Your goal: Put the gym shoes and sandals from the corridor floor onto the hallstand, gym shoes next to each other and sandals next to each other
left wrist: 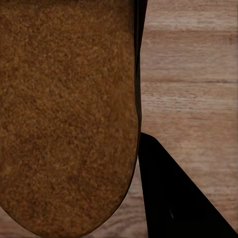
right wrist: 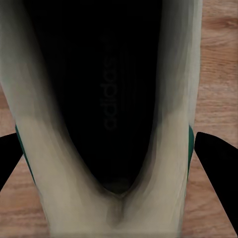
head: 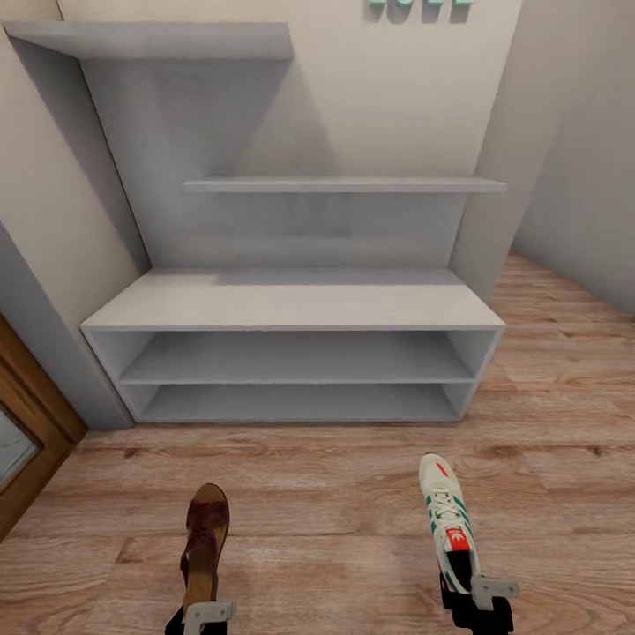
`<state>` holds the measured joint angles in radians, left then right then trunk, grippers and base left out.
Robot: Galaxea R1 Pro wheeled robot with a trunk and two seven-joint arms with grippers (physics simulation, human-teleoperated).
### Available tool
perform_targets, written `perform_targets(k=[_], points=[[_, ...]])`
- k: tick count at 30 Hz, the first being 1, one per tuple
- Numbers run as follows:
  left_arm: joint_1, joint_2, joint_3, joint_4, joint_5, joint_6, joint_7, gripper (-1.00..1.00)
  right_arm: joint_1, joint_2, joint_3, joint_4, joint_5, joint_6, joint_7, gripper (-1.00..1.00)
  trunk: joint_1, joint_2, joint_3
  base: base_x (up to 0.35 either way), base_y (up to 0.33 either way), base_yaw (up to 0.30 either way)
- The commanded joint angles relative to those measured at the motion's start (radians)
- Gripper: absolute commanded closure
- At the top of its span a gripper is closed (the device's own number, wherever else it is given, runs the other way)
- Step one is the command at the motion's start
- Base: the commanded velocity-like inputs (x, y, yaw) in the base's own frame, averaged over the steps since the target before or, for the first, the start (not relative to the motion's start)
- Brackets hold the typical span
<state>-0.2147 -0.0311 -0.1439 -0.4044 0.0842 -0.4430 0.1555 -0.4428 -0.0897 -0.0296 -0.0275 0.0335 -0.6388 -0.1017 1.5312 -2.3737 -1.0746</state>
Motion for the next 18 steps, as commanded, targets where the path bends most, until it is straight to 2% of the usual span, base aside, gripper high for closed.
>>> perform_targets(k=[1, 2, 3, 6, 7, 8, 9, 10, 12, 14, 15, 18], points=[[-0.001, 0.001, -0.008, 0.0, 0.005, -0.001, 0.006, 1.0, -0.001, 0.0, -0.002, 0.001, 0.004, -0.003, -0.003, 1.0, 0.0, 0.0, -0.001, 0.0, 0.0, 0.0], [-0.001, 0.002, -0.007, 0.0, 0.004, 0.004, 0.008, 1.0, -0.001, -0.002, -0.003, 0.0, 0.003, -0.003, -0.005, 1.0, 0.0, 0.0, -0.001, 0.0, 0.0, 0.0], [-0.024, 0.028, 0.054, -0.006, 0.002, 0.056, 0.004, 1.0, -0.001, -0.041, -0.011, -0.002, -0.001, -0.003, -0.011, 1.0, 0.0, 0.0, -0.001, 0.0, 0.0, 0.0], [-0.06, 0.03, 0.06, -0.013, 0.001, 0.121, 0.003, 1.0, -0.001, -0.071, -0.019, -0.002, -0.012, -0.003, -0.011, 1.0, 0.0, 0.0, -0.001, 0.0, 0.0, 0.0], [-0.15, 0.031, 0.062, -0.015, -0.002, 0.268, -0.003, 1.0, -0.001, -0.124, -0.061, -0.002, -0.082, -0.002, -0.009, 1.0, 0.0, 0.0, -0.001, 0.0, 0.0, 0.0], [-0.165, 0.031, 0.063, -0.016, -0.002, 0.294, -0.004, 1.0, -0.001, -0.131, -0.069, -0.002, -0.098, -0.002, -0.009, 1.0, 0.0, 0.0, -0.001, 0.0, 0.0, 0.0], [-0.214, 0.031, 0.063, -0.017, -0.001, 0.371, -0.006, 1.0, -0.001, -0.154, -0.088, -0.002, -0.147, -0.001, -0.008, 1.0, 0.0, 0.0, -0.001, 0.0, 0.0, 0.0], [-0.231, 0.031, 0.063, -0.018, 0.0, 0.396, -0.006, 1.0, -0.001, -0.162, -0.092, -0.002, -0.163, -0.001, -0.007, 1.0, 0.0, 0.0, -0.001, 0.0, 0.0, 0.0], [-0.301, 0.026, 0.063, -0.018, 0.001, 0.491, -0.007, 1.0, -0.001, -0.191, -0.103, -0.002, -0.215, 0.0, -0.006, 1.0, 0.0, 0.0, -0.001, 0.0, 0.0, 0.0], [-0.337, 0.023, 0.063, -0.019, 0.002, 0.537, -0.008, 1.0, -0.001, -0.202, -0.105, -0.002, -0.234, 0.001, -0.006, 1.0, 0.0, 0.0, -0.001, 0.0, 0.0, 0.0], [-0.373, 0.021, 0.063, -0.019, 0.003, 0.583, -0.008, 1.0, -0.001, -0.212, -0.107, -0.002, -0.246, 0.001, -0.006, 1.0, 0.0, 0.0, -0.001, 0.0, 0.0, 0.0], [-0.44, 0.019, 0.063, -0.019, 0.005, 0.669, -0.01, 1.0, -0.001, -0.229, -0.109, -0.002, -0.259, 0.003, -0.007, 1.0, 0.0, 0.0, -0.001, 0.0, 0.0, 0.0]])
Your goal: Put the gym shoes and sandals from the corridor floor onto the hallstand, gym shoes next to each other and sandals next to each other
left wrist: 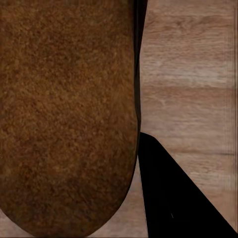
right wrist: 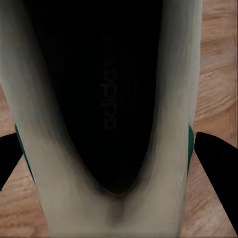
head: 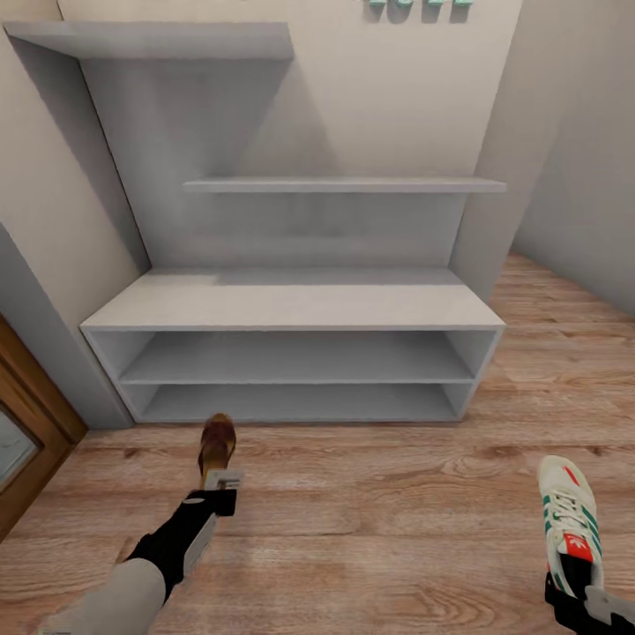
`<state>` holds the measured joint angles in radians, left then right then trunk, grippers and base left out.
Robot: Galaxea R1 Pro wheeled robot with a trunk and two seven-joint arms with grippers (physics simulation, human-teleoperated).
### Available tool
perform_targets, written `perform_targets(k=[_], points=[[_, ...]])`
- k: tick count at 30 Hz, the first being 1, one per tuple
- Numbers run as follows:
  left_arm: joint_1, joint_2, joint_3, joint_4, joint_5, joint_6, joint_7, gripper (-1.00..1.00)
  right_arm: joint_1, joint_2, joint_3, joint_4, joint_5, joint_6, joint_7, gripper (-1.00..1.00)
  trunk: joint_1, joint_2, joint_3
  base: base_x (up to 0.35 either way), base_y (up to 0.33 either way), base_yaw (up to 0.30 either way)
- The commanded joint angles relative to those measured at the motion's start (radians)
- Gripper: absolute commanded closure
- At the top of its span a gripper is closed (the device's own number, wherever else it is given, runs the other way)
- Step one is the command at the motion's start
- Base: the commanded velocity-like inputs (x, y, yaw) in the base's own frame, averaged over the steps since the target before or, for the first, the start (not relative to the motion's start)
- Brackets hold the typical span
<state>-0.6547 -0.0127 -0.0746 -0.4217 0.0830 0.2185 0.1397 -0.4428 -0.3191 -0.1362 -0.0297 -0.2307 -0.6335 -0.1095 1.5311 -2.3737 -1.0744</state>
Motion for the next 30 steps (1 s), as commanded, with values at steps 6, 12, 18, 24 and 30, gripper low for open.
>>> perform_targets(k=[6, 12, 18, 24, 30], points=[[-0.118, 0.0, -0.007, -0.001, 0.007, 0.138, -0.003, 1.0, -0.001, -0.013, -0.005, 0.0, -0.002, -0.002, 0.001, 1.0, 0.0, 0.0, -0.001, 0.0, 0.0, 0.0], [-0.203, 0.0, -0.009, -0.004, 0.003, 0.241, -0.007, 1.0, -0.001, -0.005, -0.003, -0.004, -0.001, -0.003, 0.001, 1.0, 0.0, 0.0, -0.001, 0.0, 0.0, 0.0], [-0.219, -0.001, -0.011, -0.028, 0.003, 0.267, -0.014, 1.0, -0.001, -0.002, -0.002, -0.005, -0.002, -0.002, 0.001, 1.0, 0.0, 0.0, -0.001, 0.0, 0.0, 0.0], [-0.238, -0.001, -0.013, -0.111, 0.0, 0.38, -0.118, 1.0, -0.001, -0.001, -0.003, -0.006, -0.002, -0.002, 0.001, 1.0, 0.004, -0.007, -0.005, 0.0, 0.0, 0.0], [-0.248, 0.009, -0.014, -0.147, -0.005, 0.417, -0.16, 1.0, -0.001, -0.001, -0.006, -0.006, -0.002, -0.003, 0.001, 1.0, 0.027, -0.049, -0.032, 0.0, 0.0, 0.0]])
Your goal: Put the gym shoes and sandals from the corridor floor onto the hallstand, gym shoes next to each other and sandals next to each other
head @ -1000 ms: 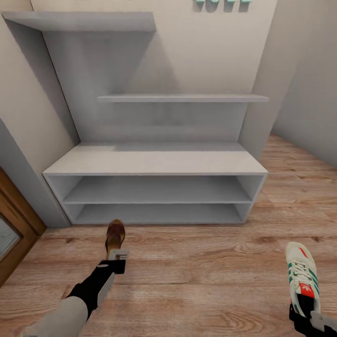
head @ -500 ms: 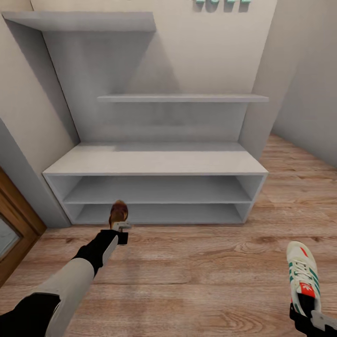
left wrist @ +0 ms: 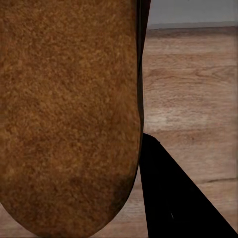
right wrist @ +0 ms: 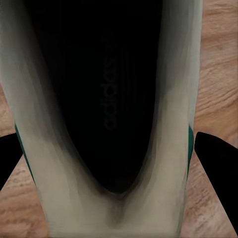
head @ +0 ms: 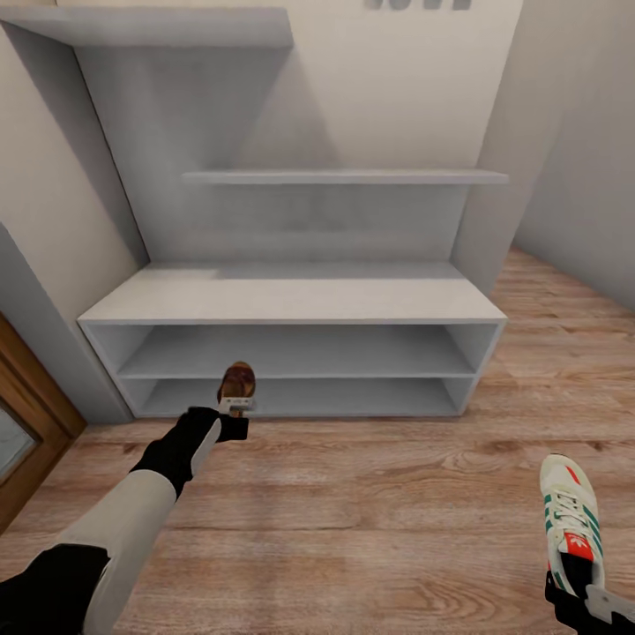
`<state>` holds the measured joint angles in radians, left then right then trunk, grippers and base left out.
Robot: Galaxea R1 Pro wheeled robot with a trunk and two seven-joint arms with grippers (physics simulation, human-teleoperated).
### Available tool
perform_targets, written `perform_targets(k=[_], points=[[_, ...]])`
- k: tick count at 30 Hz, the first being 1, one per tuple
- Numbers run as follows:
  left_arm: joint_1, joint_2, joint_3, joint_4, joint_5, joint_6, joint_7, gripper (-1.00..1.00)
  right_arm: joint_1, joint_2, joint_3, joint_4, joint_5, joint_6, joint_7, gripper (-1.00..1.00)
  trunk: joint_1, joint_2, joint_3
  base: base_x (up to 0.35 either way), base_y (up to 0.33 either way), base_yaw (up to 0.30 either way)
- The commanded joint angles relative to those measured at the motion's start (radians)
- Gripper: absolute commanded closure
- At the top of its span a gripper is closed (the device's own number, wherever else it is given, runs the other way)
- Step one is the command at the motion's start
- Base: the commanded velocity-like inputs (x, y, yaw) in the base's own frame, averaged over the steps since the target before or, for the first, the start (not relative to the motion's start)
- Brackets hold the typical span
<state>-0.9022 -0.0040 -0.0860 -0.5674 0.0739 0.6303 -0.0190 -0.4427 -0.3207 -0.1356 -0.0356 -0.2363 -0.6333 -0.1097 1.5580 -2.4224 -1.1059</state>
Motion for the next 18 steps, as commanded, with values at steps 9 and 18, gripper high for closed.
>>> perform_targets(k=[9, 18], points=[[-0.034, 0.002, -0.004, -0.036, 0.001, 0.052, -0.001, 1.0, -0.001, 0.0, -0.006, 0.0, 0.004, -0.003, 0.001, 1.0, 0.0, -0.001, -0.006, 0.0, 0.0, 0.0], [-0.035, -0.006, -0.004, -0.044, -0.003, 0.057, 0.004, 1.0, -0.001, -0.001, -0.001, 0.002, 0.006, -0.003, 0.001, 1.0, 0.0, -0.001, -0.007, 0.003, 0.0, 0.0]])
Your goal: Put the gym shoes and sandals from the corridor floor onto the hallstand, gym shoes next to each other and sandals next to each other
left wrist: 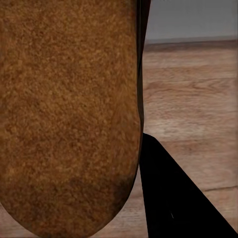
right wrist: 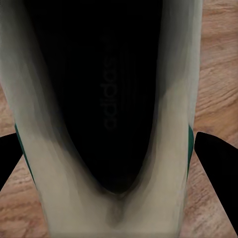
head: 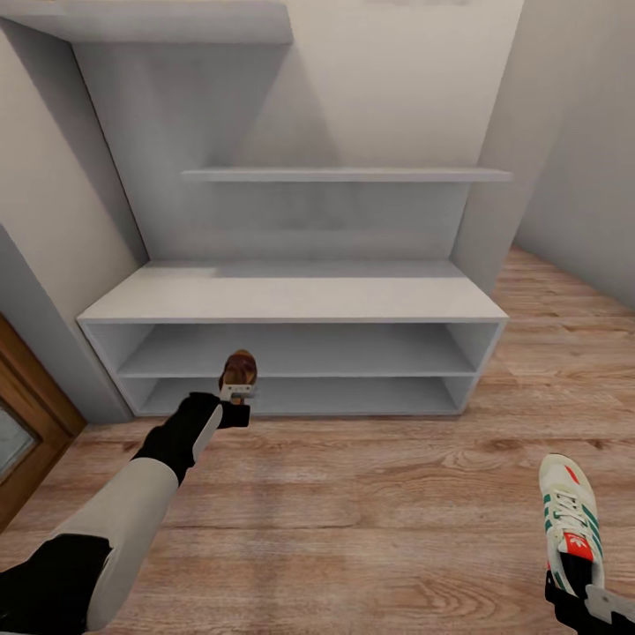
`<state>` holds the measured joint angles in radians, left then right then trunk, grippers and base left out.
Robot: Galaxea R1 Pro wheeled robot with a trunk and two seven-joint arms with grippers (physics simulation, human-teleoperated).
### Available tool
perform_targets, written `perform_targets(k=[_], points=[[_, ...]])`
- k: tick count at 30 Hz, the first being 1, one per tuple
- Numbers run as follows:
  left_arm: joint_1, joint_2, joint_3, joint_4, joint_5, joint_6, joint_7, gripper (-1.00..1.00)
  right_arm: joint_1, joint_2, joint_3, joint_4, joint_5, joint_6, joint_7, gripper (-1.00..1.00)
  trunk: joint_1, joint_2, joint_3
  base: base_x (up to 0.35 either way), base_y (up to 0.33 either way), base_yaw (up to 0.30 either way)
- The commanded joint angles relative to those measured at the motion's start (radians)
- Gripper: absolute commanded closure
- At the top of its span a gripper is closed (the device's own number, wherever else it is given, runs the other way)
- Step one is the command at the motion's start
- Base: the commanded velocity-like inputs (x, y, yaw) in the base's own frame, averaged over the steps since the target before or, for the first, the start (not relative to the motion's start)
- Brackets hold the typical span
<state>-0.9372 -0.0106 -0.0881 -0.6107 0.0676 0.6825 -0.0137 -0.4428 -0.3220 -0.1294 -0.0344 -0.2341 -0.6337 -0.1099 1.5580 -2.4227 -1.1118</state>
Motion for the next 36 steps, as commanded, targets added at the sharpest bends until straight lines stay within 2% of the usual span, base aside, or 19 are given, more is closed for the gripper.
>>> perform_targets(k=[1, 14, 17, 18, 19, 21, 23, 24, 28, 36], points=[[0.001, 0.001, -0.002, 0.0, 0.003, 0.005, -0.001, 1.0, -0.001, 0.0, -0.007, 0.0, 0.004, -0.003, 0.001, 1.0, 0.0, 0.0, -0.001, 0.062, 0.0, 0.0], [0.008, 0.008, -0.002, 0.007, 0.003, 0.005, 0.0, 1.0, -0.001, -0.014, -0.012, 0.0, 0.001, -0.006, -0.001, 1.0, 0.0, 0.0, -0.001, 0.26, 0.0, 0.0], [0.009, 0.009, -0.001, 0.008, 0.003, 0.005, 0.0, 1.0, -0.001, -0.028, -0.014, 0.0, 0.0, -0.006, -0.003, 1.0, 0.0, 0.0, -0.001, 0.333, 0.0, 0.0], [0.009, 0.01, -0.001, 0.01, 0.003, 0.005, 0.0, 1.0, -0.001, -0.045, -0.024, 0.001, -0.002, -0.005, -0.004, 1.0, 0.0, 0.0, -0.001, 0.336, 0.0, 0.0], [0.009, 0.01, -0.001, 0.01, 0.003, 0.005, 0.0, 1.0, -0.001, -0.049, -0.042, 0.002, -0.002, -0.005, -0.004, 1.0, 0.0, 0.0, -0.001, 0.336, 0.0, 0.0], [0.009, 0.01, 0.0, 0.011, 0.003, 0.005, 0.0, 1.0, -0.001, -0.053, -0.084, 0.001, -0.002, -0.004, -0.004, 1.0, 0.0, 0.0, -0.001, 0.337, 0.0, 0.0], [0.009, 0.011, 0.0, 0.011, 0.003, 0.005, 0.0, 1.0, -0.001, -0.057, -0.154, 0.001, 0.0, -0.003, -0.003, 1.0, 0.0, 0.0, -0.001, 0.337, 0.0, 0.0], [0.009, 0.011, -0.001, 0.011, 0.003, 0.005, 0.0, 1.0, -0.001, -0.057, -0.169, 0.001, 0.0, -0.003, -0.003, 1.0, 0.0, 0.0, -0.001, 0.335, 0.0, 0.0], [0.01, 0.011, -0.001, 0.011, 0.003, 0.005, 0.0, 1.0, -0.001, -0.058, -0.189, 0.001, 0.001, -0.003, -0.002, 1.0, 0.0, 0.0, -0.001, 0.266, 0.0, 0.0], [0.012, 0.01, -0.004, 0.012, 0.003, 0.003, 0.0, 1.0, -0.001, -0.057, -0.195, 0.001, 0.002, -0.002, -0.002, 1.0, 0.0, 0.0, -0.001, 0.047, 0.0, 0.0]])
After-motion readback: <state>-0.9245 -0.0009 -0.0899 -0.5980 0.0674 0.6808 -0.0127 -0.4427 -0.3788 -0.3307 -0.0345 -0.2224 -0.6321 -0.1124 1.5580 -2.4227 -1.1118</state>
